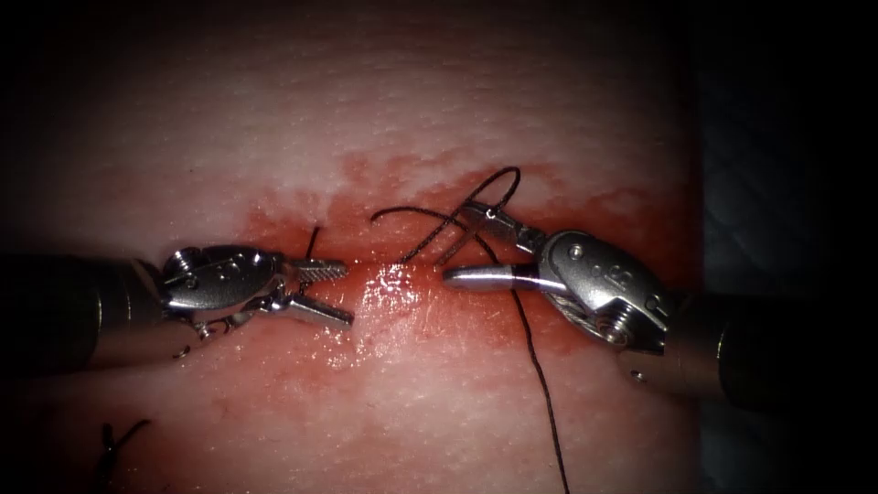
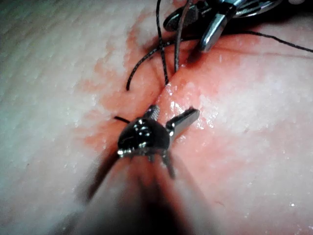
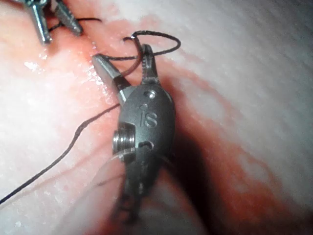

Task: Wound Closure
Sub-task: Pass the needle through the skin beneth the cut with the right driver

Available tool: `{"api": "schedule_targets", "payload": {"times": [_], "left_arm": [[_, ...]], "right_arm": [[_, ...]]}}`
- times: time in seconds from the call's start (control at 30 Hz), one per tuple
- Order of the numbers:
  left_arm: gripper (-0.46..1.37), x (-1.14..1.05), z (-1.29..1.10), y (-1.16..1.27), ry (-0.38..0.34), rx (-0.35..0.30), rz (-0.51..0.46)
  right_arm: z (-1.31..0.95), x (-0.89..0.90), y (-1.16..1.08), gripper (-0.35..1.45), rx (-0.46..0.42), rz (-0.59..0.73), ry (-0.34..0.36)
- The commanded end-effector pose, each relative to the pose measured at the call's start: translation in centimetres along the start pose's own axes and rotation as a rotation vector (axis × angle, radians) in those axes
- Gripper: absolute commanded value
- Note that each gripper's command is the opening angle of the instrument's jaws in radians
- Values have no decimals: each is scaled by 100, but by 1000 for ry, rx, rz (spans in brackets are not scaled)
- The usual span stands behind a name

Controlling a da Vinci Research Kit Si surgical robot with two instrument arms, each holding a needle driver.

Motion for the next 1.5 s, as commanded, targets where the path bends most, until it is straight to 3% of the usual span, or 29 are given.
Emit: {"api": "schedule_targets", "payload": {"times": [0.03,0.37,0.8,1.03,1.5], "left_arm": [[39,0,1,-1,0,-4,1],[39,2,-1,1,-1,-5,4],[41,1,-1,1,-1,-5,4],[41,1,-1,2,-1,-5,4],[40,1,-2,3,-1,-5,4]], "right_arm": [[-1,1,0,77,0,0,-1],[-1,3,0,80,-1,-5,4],[-6,18,-1,74,-191,-33,53],[-1,17,0,67,-271,-50,101],[20,5,7,52,-332,-66,110]]}}
